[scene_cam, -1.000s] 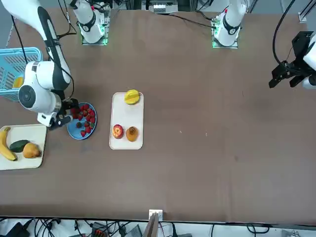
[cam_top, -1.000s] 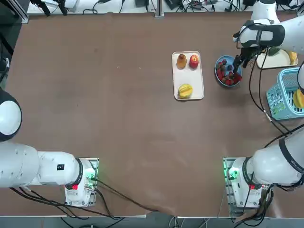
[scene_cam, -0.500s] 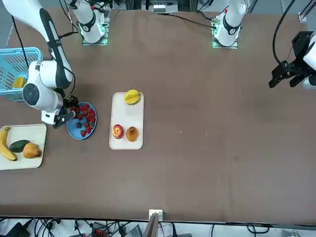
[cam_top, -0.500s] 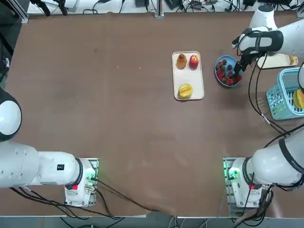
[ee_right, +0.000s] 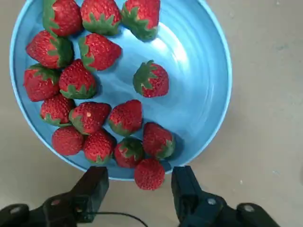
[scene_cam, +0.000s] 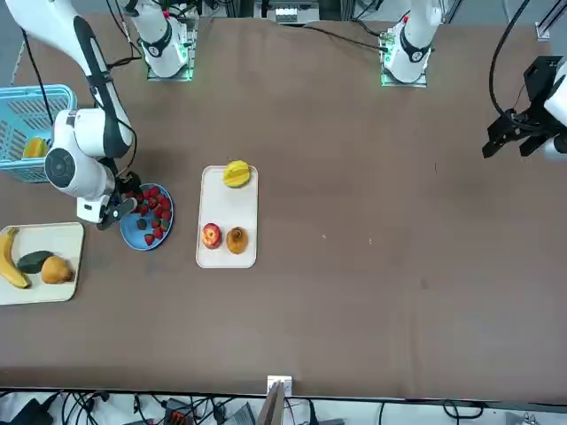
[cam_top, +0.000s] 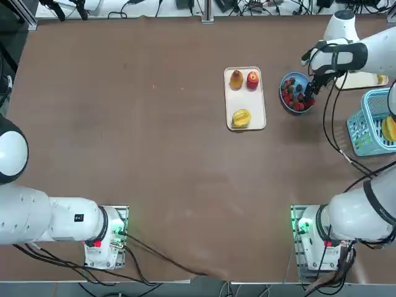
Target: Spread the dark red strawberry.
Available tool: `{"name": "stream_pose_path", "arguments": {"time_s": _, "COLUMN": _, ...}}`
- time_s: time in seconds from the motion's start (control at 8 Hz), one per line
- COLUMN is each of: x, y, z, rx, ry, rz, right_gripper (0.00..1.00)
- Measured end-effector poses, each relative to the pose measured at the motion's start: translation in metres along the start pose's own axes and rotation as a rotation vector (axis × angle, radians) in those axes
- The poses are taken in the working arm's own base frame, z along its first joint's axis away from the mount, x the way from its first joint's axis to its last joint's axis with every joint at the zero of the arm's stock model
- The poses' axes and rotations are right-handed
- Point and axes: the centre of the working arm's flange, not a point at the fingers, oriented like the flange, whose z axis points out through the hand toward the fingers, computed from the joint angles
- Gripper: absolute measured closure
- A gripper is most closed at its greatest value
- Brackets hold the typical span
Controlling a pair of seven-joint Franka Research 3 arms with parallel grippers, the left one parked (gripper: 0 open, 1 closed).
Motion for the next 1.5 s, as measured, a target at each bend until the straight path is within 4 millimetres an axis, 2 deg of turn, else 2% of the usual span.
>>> {"name": "stream_pose_path", "arguments": {"time_s": 0.75, "x": -0.004, "y": 0.005, "z": 0.014, "rx": 0.008, "ry": -0.015, "rz": 0.005, "right_gripper": 0.24}}
{"name": "stream_pose_path", "arguments": {"time_s": 1.5, "x": -0.006, "y": 0.008, "z": 0.018, "rx": 0.013, "ry": -0.021, "rz": 0.009, "right_gripper": 0.27}}
